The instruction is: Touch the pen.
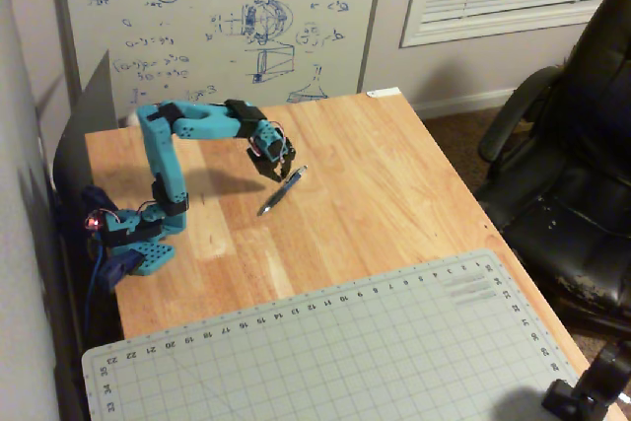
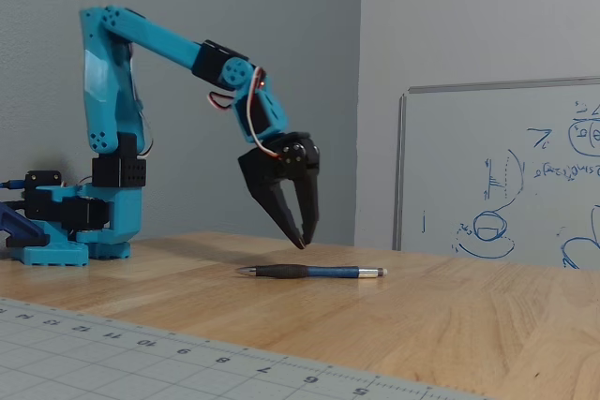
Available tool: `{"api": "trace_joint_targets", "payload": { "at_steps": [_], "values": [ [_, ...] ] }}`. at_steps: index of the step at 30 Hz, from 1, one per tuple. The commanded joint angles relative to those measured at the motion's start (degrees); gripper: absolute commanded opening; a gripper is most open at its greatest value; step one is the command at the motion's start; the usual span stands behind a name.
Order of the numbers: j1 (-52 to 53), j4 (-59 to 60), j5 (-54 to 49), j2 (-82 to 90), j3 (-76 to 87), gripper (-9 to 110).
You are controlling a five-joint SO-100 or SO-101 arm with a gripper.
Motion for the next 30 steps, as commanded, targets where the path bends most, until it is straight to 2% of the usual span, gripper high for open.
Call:
{"api": "trace_joint_targets", "payload": {
  "at_steps": [1,11,30],
  "values": [
    [-0.44,-0.88,-0.35,-1.93,-8.61,1],
    [-0.35,-0.70,-0.35,-11.60,-15.03,1],
    [-0.35,-0.70,-0.35,-12.66,-15.12,1]
  ]
}}
